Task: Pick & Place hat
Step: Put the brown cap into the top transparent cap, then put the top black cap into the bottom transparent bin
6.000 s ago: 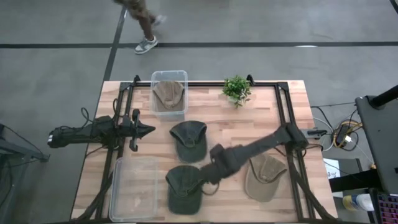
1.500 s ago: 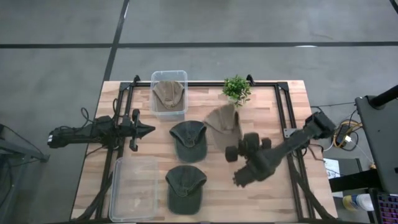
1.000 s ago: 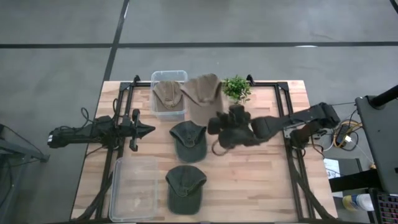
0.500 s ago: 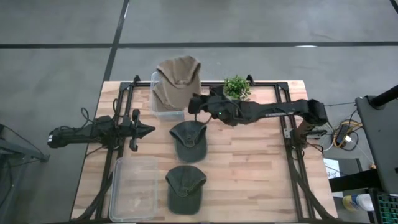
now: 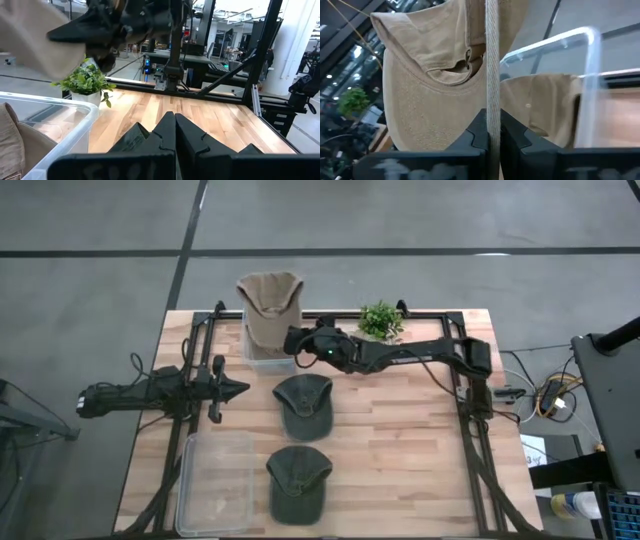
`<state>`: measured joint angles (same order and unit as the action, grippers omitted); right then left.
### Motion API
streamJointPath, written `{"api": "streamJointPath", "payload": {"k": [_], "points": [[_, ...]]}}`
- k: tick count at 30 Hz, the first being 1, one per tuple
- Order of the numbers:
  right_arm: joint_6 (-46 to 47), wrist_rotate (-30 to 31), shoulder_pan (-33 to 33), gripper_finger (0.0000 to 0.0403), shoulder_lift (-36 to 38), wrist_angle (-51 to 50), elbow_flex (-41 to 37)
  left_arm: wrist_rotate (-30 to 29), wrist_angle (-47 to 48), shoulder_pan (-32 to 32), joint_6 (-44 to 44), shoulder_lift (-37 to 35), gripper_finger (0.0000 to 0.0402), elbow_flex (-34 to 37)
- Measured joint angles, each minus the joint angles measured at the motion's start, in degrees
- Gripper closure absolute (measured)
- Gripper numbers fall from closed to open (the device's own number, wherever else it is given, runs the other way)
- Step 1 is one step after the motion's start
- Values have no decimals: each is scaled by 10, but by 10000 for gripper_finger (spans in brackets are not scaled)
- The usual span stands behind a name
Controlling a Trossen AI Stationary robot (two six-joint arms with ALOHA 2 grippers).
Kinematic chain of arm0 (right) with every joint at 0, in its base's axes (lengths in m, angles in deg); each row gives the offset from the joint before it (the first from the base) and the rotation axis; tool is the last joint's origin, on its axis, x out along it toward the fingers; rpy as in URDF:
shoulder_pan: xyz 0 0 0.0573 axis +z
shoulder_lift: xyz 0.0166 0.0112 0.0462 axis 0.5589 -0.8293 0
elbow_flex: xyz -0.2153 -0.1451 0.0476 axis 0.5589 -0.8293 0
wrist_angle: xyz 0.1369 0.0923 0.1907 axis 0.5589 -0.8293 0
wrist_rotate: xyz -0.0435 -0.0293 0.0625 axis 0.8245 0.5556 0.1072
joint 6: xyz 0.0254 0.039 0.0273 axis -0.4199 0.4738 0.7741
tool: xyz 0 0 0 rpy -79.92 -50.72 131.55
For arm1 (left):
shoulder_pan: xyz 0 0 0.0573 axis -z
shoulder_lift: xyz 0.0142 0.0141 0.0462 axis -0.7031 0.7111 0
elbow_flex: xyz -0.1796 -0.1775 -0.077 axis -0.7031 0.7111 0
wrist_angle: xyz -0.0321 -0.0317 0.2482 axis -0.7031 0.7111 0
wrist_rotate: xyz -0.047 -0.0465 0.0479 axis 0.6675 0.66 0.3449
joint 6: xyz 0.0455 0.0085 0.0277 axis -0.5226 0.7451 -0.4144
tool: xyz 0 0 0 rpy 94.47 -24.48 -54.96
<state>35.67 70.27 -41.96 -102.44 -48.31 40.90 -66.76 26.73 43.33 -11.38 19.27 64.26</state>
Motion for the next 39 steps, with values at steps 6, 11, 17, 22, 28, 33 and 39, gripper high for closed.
{"api": "streamJointPath", "payload": {"k": [6,11,17,22,28,33,39], "points": [[13,-45,-9,390,-54,14,48,0,0,0,0,0,402,0],[15,-36,-10,384,-80,0,79,0,0,0,0,0,402,0],[13,-15,-13,323,-79,-82,106,0,0,0,0,0,402,0],[17,-17,-11,252,-78,-124,132,1,0,0,0,0,402,0],[8,-19,-10,185,-77,-128,158,1,0,0,0,0,402,0],[-82,-89,-7,156,-70,-139,199,1,0,0,0,0,402,0],[-164,-250,1,163,-66,-372,293,3,0,0,0,0,402,0]]}}
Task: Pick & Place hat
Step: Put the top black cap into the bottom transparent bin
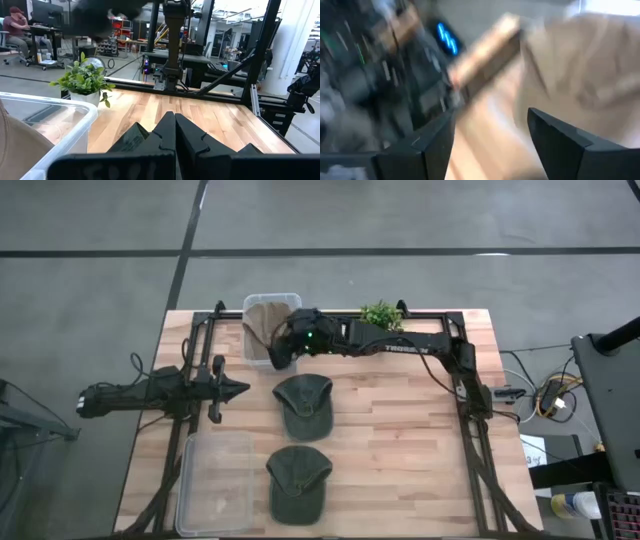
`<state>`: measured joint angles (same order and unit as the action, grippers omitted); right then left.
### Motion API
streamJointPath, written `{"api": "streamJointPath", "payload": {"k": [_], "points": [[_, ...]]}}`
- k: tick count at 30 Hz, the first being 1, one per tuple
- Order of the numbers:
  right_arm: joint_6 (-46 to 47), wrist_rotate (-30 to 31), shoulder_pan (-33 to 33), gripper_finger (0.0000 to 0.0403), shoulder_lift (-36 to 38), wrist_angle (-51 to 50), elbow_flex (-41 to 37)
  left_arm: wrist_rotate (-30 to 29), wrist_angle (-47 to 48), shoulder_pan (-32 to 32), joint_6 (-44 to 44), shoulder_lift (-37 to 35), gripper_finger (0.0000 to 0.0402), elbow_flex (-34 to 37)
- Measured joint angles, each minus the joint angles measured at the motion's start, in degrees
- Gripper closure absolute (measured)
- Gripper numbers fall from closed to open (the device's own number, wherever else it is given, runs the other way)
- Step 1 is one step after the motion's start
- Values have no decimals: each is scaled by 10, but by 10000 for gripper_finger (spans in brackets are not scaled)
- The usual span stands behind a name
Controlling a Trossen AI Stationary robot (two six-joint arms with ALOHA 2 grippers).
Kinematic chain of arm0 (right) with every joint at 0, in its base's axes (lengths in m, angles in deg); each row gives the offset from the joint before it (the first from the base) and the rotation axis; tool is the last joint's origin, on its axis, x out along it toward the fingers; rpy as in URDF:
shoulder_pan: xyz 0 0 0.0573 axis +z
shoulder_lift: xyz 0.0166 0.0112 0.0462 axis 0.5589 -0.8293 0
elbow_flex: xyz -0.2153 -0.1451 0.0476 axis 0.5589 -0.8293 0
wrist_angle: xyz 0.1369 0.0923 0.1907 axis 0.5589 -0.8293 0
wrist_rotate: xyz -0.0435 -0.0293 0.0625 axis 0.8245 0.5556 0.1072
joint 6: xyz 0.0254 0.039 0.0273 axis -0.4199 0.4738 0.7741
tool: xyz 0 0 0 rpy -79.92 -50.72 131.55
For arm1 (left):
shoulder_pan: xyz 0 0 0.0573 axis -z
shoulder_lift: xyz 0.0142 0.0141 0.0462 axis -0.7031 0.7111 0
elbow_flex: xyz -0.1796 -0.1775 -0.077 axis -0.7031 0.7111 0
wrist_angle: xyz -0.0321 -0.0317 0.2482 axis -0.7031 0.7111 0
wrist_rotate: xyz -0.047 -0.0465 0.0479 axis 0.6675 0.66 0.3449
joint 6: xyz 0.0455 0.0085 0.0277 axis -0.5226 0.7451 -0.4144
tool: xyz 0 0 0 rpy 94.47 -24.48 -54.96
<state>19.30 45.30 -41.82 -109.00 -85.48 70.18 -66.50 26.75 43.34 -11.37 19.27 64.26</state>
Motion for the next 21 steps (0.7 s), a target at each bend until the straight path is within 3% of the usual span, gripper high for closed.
{"api": "streamJointPath", "payload": {"k": [5,11,16,21], "points": [[-3,13,40,228,0,-233,30,0,0,0,0,0,402,0],[-14,14,105,376,0,-307,-14,0,0,0,0,0,402,0],[-33,17,188,392,0,-293,-67,-1,0,0,0,0,402,0],[-33,117,264,394,0,-261,-112,-3,0,0,0,0,402,0]]}}
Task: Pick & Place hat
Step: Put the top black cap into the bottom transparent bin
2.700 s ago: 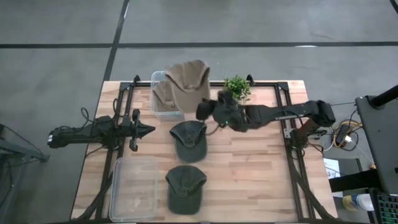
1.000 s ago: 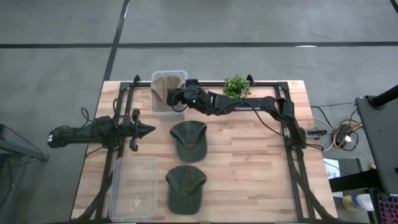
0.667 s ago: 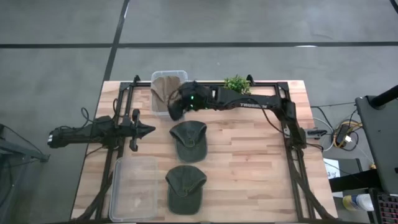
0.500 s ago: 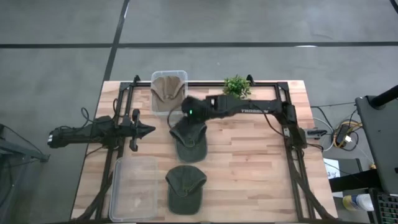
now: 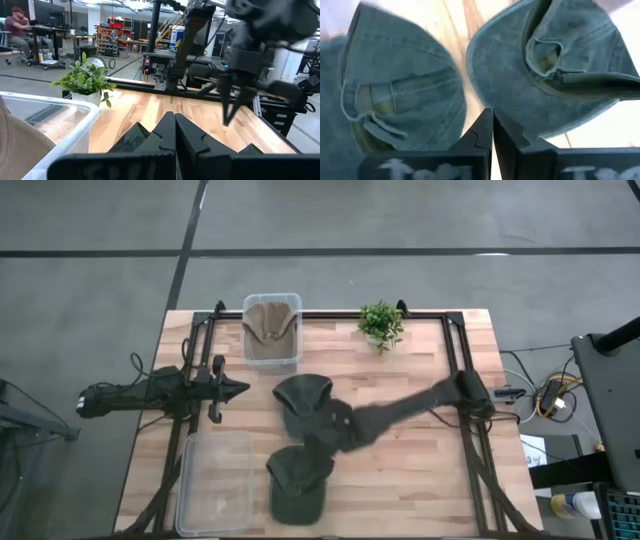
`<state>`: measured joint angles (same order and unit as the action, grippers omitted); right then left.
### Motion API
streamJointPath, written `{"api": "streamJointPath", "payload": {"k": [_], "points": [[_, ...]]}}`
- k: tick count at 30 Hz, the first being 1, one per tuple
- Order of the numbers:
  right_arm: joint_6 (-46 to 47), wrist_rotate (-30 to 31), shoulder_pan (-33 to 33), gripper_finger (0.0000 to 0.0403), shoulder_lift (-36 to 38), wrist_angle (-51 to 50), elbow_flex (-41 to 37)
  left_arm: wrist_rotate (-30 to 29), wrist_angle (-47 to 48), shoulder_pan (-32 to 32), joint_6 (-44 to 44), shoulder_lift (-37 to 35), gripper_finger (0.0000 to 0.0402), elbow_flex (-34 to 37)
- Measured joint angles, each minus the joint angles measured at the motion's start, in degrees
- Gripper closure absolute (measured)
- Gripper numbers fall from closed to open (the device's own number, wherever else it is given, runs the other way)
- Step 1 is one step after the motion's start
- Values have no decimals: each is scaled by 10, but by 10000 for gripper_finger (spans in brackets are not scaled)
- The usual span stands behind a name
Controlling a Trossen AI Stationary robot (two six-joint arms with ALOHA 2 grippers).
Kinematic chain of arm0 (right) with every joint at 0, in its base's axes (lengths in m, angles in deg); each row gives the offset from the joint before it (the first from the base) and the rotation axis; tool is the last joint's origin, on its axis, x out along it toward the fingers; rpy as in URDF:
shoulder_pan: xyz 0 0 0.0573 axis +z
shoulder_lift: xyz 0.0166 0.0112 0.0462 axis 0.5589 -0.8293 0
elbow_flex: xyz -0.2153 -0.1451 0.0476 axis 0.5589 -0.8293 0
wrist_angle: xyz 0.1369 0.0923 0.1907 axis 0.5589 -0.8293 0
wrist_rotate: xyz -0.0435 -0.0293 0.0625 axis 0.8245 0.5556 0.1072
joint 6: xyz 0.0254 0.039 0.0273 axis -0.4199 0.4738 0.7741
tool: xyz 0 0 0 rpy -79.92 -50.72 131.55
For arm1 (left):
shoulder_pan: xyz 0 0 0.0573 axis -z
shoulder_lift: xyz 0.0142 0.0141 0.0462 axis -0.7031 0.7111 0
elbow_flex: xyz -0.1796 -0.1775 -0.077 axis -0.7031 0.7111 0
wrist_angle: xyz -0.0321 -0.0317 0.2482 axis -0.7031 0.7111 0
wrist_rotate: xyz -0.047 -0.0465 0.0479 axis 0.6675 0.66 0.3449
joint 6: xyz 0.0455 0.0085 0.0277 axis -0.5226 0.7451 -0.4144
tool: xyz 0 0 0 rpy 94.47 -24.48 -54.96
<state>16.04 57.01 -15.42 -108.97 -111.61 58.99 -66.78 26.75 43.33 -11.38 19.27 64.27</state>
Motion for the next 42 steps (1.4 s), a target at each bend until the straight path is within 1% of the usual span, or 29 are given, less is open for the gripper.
{"api": "streamJointPath", "payload": {"k": [3,7,9,12,17,19,21,23,24,25,27,30,33,39,42], "points": [[1,68,44,394,3,17,-26,0,0,0,0,0,402,0],[1,168,95,394,20,73,-71,0,0,0,0,0,402,0],[0,207,116,394,33,120,-102,0,0,0,0,0,402,0],[-25,240,140,394,64,220,-165,0,0,0,0,0,402,0],[-104,233,161,394,145,450,-316,1,0,0,0,0,402,0],[-137,210,161,394,183,554,-389,1,0,0,0,0,402,0],[-168,170,157,394,225,667,-464,1,0,0,0,0,402,0],[-183,124,148,394,269,755,-535,1,0,0,0,0,402,0],[-183,117,144,394,293,786,-568,2,0,0,0,0,402,0],[-179,120,140,394,319,804,-598,3,0,0,0,1,402,0],[-178,144,133,394,373,806,-647,3,0,0,0,1,402,0],[-232,177,127,394,462,776,-711,3,0,0,0,1,402,0],[-233,179,128,394,543,771,-763,3,0,0,0,1,402,0],[-231,180,128,394,705,773,-829,2,0,0,0,1,402,0],[-254,180,128,394,778,772,-853,2,0,0,0,1,402,0]]}}
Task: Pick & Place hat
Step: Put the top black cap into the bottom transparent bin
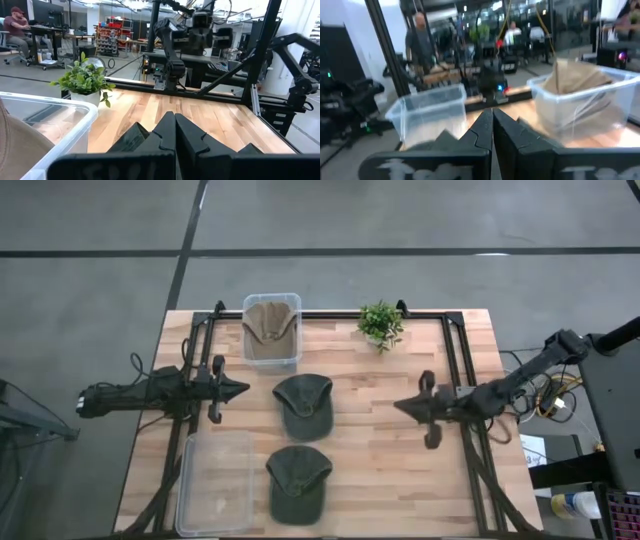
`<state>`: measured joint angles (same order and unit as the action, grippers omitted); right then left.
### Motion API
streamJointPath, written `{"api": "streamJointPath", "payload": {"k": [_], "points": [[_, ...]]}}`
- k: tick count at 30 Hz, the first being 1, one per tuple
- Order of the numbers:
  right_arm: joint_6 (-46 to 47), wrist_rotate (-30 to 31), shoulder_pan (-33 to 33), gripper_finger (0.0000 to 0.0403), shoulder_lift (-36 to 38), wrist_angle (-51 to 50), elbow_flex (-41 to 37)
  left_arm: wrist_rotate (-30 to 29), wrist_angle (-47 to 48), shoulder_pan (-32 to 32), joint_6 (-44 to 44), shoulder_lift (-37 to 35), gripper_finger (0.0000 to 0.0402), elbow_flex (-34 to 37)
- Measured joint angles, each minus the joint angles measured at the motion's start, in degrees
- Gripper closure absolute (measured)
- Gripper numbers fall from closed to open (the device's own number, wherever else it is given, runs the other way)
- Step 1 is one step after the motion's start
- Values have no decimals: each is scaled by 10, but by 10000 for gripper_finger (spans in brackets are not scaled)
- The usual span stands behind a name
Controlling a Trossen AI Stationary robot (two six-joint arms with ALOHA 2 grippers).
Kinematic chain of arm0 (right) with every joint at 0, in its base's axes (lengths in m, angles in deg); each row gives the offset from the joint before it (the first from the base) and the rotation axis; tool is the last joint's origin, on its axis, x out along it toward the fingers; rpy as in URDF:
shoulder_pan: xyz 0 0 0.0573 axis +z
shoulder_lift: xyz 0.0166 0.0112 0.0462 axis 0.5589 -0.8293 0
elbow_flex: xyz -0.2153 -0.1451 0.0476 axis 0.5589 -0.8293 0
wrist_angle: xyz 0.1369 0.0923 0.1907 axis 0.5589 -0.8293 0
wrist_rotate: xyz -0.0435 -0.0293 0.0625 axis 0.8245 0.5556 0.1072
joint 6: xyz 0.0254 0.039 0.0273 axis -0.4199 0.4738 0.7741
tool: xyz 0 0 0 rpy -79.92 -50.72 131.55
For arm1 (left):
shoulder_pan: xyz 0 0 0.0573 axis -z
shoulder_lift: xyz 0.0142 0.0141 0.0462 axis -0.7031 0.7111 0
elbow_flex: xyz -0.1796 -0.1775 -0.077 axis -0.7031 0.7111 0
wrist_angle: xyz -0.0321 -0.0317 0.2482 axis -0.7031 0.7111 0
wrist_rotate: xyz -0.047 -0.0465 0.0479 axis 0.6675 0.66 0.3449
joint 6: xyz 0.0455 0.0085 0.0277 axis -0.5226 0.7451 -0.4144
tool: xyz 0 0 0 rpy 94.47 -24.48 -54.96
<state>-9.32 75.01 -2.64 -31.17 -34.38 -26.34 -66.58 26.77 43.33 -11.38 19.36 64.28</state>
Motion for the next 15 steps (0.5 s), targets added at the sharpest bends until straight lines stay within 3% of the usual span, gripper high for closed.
{"api": "streamJointPath", "payload": {"k": [6,15], "points": [[-46,-5,-1,394,109,1,-54,-2,0,0,0,0,402,0],[-33,-63,-1,394,175,21,-160,-2,0,0,0,0,402,0]]}}
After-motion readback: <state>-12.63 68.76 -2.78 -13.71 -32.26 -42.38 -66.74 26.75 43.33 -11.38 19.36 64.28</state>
